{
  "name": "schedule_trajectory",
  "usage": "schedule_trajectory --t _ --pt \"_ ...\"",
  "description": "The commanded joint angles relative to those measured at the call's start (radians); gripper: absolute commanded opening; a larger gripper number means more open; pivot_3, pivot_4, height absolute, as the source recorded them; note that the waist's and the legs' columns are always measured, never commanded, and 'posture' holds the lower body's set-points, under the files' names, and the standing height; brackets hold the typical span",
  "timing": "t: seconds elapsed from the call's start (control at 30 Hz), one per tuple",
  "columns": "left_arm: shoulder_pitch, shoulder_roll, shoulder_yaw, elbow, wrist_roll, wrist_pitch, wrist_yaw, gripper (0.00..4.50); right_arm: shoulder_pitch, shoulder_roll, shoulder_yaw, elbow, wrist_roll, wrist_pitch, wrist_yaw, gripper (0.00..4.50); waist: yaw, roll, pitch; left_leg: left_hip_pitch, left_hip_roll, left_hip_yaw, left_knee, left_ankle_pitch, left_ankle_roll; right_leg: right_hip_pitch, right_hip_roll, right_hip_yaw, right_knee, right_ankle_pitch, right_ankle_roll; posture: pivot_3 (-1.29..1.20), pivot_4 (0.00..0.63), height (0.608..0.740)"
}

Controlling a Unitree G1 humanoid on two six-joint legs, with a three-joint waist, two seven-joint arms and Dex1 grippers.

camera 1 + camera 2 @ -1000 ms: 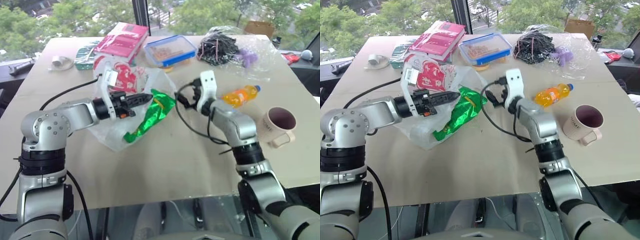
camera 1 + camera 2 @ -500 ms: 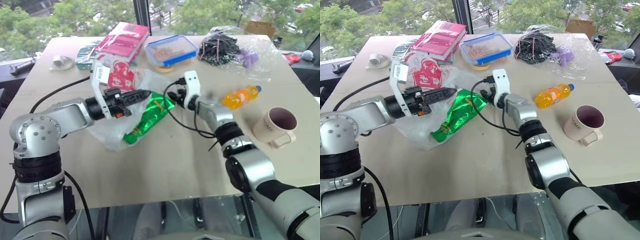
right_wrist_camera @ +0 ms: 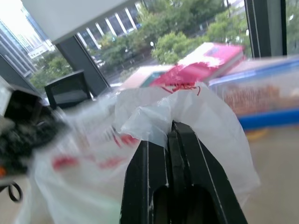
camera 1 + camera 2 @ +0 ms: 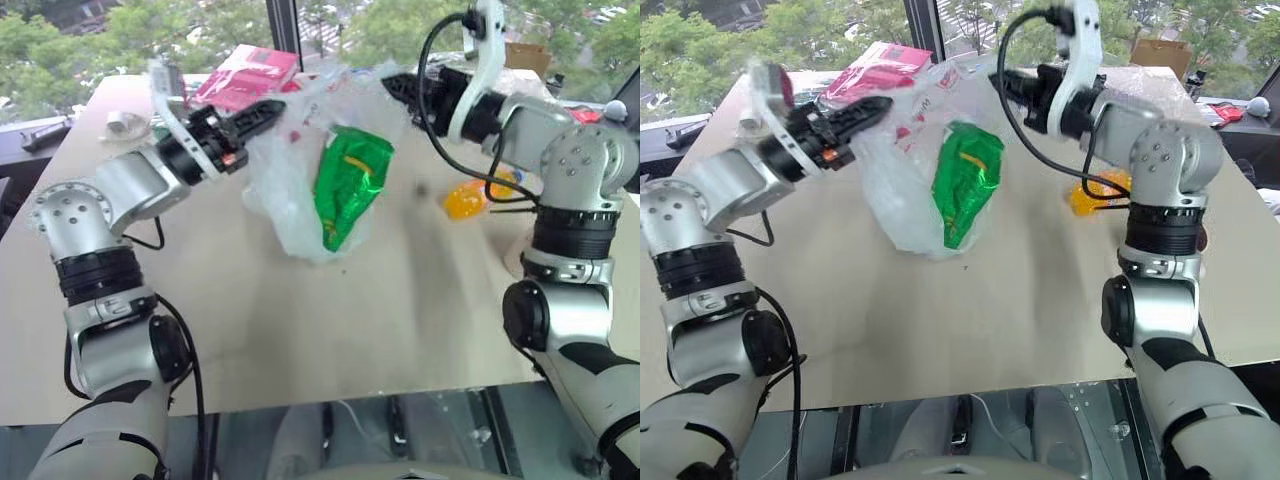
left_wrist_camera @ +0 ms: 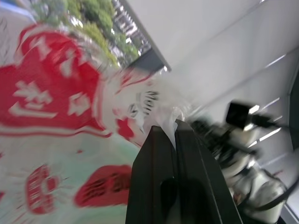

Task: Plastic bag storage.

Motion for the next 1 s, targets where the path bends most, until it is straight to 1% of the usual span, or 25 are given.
schedule_trajectory --t 0.03,0.13,0.17,0.23,0.3,0.33,0.4,0.43,0.47,0.53,0.6,0.63,0.7,0.77,0.87,0.9,0.97,1.0 --pt "-0.023 -0.015 -0.026 -0.056 -0.016 0.036 -0.018 0.00 -0.040 -0.011 0.013 -0.013 -0.037 -0.002 -0.067 0.04 0.000 0.000 0.000 0.000 0.000 0.000 0.000 0.000 0.000 0.000 0.000 0.000 0.000 0.000 0.000 0.00 0.150 0.740" --pt "-0.065 0.004 -0.020 -0.004 -0.007 0.046 -0.033 0.00 -0.134 0.027 -0.061 0.028 0.019 0.010 -0.120 0.04 -0.002 0.001 0.000 -0.001 0.000 0.001 0.000 0.000 0.000 -0.001 0.000 0.001 0.000 0.000 0.000 0.00 0.150 0.740" --pt "-0.089 0.010 -0.005 0.037 -0.009 0.042 -0.025 0.00 -0.130 0.027 -0.044 0.054 0.004 0.007 -0.116 0.04 -0.003 0.001 0.000 -0.002 0.000 0.001 0.000 0.000 0.000 -0.003 0.000 0.001 0.001 0.000 0.000 0.00 0.150 0.740" --pt "-0.143 0.031 0.032 0.108 -0.049 0.055 -0.011 0.00 -0.132 0.013 -0.013 0.097 -0.069 -0.010 -0.165 0.04 -0.004 0.000 0.000 -0.002 0.000 0.001 0.000 0.000 0.000 -0.003 0.001 0.001 0.001 0.000 0.000 0.00 0.150 0.740" --pt "-0.192 0.059 0.061 0.158 -0.077 0.067 -0.013 0.00 -0.205 0.021 -0.074 0.093 -0.008 0.004 -0.169 0.04 -0.005 0.000 0.000 -0.002 0.000 0.001 0.000 0.000 0.000 -0.003 0.001 0.001 0.000 0.000 0.000 0.00 0.150 0.740" --pt "-0.207 0.071 0.066 0.174 -0.077 0.076 -0.014 0.00 -0.230 0.004 -0.067 0.117 -0.020 -0.014 -0.160 0.04 -0.006 0.000 0.000 -0.002 0.000 0.001 0.000 0.000 0.000 -0.003 0.001 0.001 0.000 0.000 0.000 0.00 0.150 0.740" --pt "-0.198 0.086 0.039 0.169 -0.050 0.116 -0.024 0.00 -0.234 -0.023 -0.047 0.216 -0.074 -0.047 -0.166 0.04 -0.007 0.001 0.000 -0.003 -0.001 0.003 -0.001 0.000 0.000 -0.004 0.000 0.003 0.000 0.000 0.000 0.00 0.150 0.740" --pt "-0.189 0.093 0.014 0.162 -0.031 0.148 -0.024 0.00 -0.243 -0.031 -0.039 0.234 -0.089 -0.059 -0.169 0.04 -0.006 0.001 0.000 -0.002 -0.001 0.003 -0.001 0.000 0.000 -0.004 0.000 0.003 0.000 0.000 0.000 0.00 0.150 0.740" --pt "-0.187 0.096 0.002 0.161 -0.022 0.171 -0.022 0.00 -0.268 -0.028 -0.048 0.234 -0.073 -0.056 -0.162 0.04 -0.003 0.001 0.000 -0.002 -0.001 0.003 -0.002 0.000 0.000 -0.004 0.000 0.003 0.000 0.000 0.000 0.00 0.150 0.740" --pt "-0.229 0.101 0.039 0.201 -0.078 0.183 -0.009 0.00 -0.310 -0.049 -0.012 0.276 -0.105 -0.088 -0.128 0.04 -0.004 0.001 0.000 -0.002 -0.001 0.002 -0.002 0.000 0.000 -0.003 0.000 0.002 0.000 0.000 0.000 0.00 0.150 0.740" --pt "-0.267 0.108 0.067 0.241 -0.108 0.185 0.005 0.00 -0.330 -0.061 -0.021 0.356 -0.126 -0.112 -0.133 0.04 -0.006 0.001 0.001 -0.003 -0.001 0.002 -0.002 0.000 0.000 -0.004 0.000 0.002 0.000 0.000 0.000 0.00 0.150 0.740" --pt "-0.286 0.139 0.066 0.261 -0.074 0.178 -0.016 0.00 -0.368 -0.070 -0.041 0.369 -0.108 -0.114 -0.117 0.04 -0.005 0.000 0.001 -0.003 -0.001 0.002 -0.001 0.000 0.000 -0.004 0.000 0.002 -0.001 0.000 0.000 0.00 0.150 0.740" --pt "-0.328 0.192 0.071 0.314 -0.014 0.151 -0.039 0.00 -0.414 -0.101 -0.025 0.403 -0.130 -0.151 -0.089 0.04 -0.007 0.001 0.001 -0.004 -0.001 0.002 -0.002 0.000 0.000 -0.005 0.000 0.002 -0.001 0.000 0.000 0.00 0.150 0.740" --pt "-0.377 0.253 0.056 0.332 0.066 0.096 -0.119 0.00 -0.444 -0.098 -0.072 0.485 -0.113 -0.164 -0.118 0.04 -0.013 0.001 0.001 -0.009 -0.002 0.003 -0.002 0.000 0.000 -0.011 0.001 0.003 0.001 0.000 0.000 0.00 0.150 0.740" --pt "-0.523 0.309 0.090 0.492 0.130 0.028 -0.145 0.00 -0.505 -0.073 -0.104 0.497 -0.063 -0.147 -0.103 0.04 -0.017 0.001 0.001 -0.013 -0.001 0.003 -0.003 0.001 -0.002 -0.016 0.002 0.002 0.001 0.000 0.000 0.00 0.150 0.740" --pt "-0.537 0.318 0.076 0.498 0.154 0.042 -0.172 0.00 -0.517 -0.070 -0.108 0.505 -0.059 -0.146 -0.103 0.04 -0.018 0.001 0.001 -0.014 -0.001 0.003 -0.003 0.001 -0.002 -0.016 0.002 0.002 0.001 0.000 0.000 0.00 0.150 0.740" --pt "-0.500 0.330 -0.008 0.403 0.220 0.095 -0.264 0.00 -0.526 -0.071 -0.108 0.525 -0.063 -0.153 -0.106 0.04 -0.022 0.001 0.000 -0.015 -0.001 0.003 -0.004 0.001 -0.002 -0.016 0.001 0.002 0.001 0.000 0.000 0.00 0.150 0.740" --pt "-0.484 0.327 -0.025 0.373 0.238 0.111 -0.294 0.00 -0.528 -0.068 -0.119 0.532 -0.052 -0.145 -0.111 0.04 -0.021 0.001 0.000 -0.015 -0.002 0.003 -0.004 0.001 -0.002 -0.016 0.001 0.002 0.001 0.000 0.000 0.00 0.150 0.740"
